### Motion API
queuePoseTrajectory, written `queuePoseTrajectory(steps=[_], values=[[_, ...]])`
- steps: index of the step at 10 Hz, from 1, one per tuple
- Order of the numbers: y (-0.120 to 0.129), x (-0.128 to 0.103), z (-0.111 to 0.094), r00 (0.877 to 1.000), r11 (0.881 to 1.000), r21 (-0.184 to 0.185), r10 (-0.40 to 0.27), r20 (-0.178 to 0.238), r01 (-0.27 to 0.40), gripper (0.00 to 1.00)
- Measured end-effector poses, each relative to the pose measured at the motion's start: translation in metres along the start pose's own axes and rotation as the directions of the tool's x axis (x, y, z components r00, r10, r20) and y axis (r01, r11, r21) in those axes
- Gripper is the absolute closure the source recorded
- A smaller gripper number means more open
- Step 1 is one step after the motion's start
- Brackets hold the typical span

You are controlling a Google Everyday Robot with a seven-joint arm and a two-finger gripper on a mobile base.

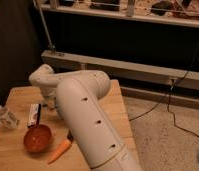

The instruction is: Place the white sponge in the ceramic bowl

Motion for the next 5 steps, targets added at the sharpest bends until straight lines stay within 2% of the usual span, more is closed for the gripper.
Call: queuePoseTrajectory(steps=[2, 3, 5], values=[[-0.001, 0.0, -0.002, 1.0, 1.0, -0.017, -0.004, 0.012, 0.004, 0.95], [-0.001, -0.001, -0.008, 1.0, 1.0, -0.019, -0.013, 0.007, 0.013, 1.0], [-0.003, -0.004, -0.042, 0.999, 0.999, -0.004, -0.048, -0.002, 0.048, 1.0]])
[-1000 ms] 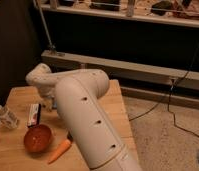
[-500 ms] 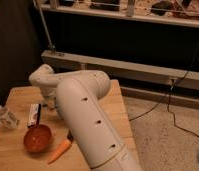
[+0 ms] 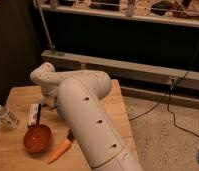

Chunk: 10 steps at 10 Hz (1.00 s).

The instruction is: Place the white sponge in the ceramic bowl

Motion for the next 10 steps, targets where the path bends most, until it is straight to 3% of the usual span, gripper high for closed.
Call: queuePoseTrajectory(steps=[2, 3, 5, 7, 10], values=[[0.007, -0.001, -0.04, 0.999, 0.999, 0.016, -0.047, -0.006, 0.047, 1.0], [0.02, -0.001, -0.063, 0.997, 0.997, 0.015, -0.077, -0.001, 0.077, 1.0], [0.046, 0.002, -0.091, 0.994, 0.994, -0.004, -0.105, 0.015, 0.105, 1.0], [0.079, 0.005, -0.112, 0.991, 0.99, -0.032, -0.134, 0.025, 0.135, 1.0], [0.13, 0.006, -0.12, 0.982, 0.978, -0.088, -0.186, 0.022, 0.187, 1.0]])
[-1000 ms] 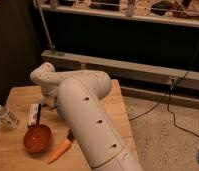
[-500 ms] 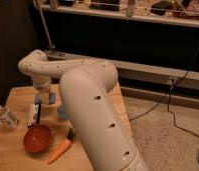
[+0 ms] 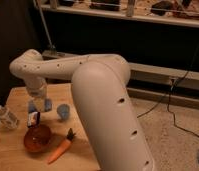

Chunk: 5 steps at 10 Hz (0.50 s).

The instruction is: Place the white sponge in the ceramic bowl

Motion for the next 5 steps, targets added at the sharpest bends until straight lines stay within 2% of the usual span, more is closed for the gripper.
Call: queuePoseTrajectory(steps=[3, 5], values=[[0.057, -0.022, 0.014, 0.998, 0.995, -0.075, -0.066, 0.016, 0.067, 1.0], [0.085, -0.028, 0.022, 0.992, 0.986, -0.103, -0.127, 0.009, 0.127, 1.0]])
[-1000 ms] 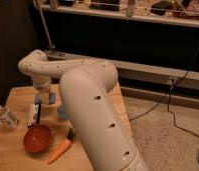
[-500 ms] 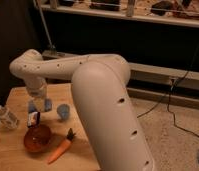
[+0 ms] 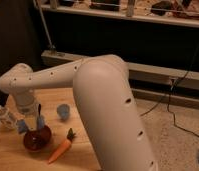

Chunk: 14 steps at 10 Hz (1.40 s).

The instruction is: Place the white sponge in the ceramic bowl

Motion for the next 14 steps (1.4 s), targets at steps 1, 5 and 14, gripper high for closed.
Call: queuePoseTrajectory(steps=[1, 5, 14], values=[[0.01, -0.002, 0.004, 1.0, 1.0, -0.009, -0.029, -0.01, 0.029, 1.0], [0.036, 0.004, 0.022, 0.995, 0.996, -0.052, -0.073, -0.07, 0.069, 0.66], [0.013, 0.028, 0.056, 0.981, 1.0, -0.017, -0.009, -0.195, 0.006, 0.2]])
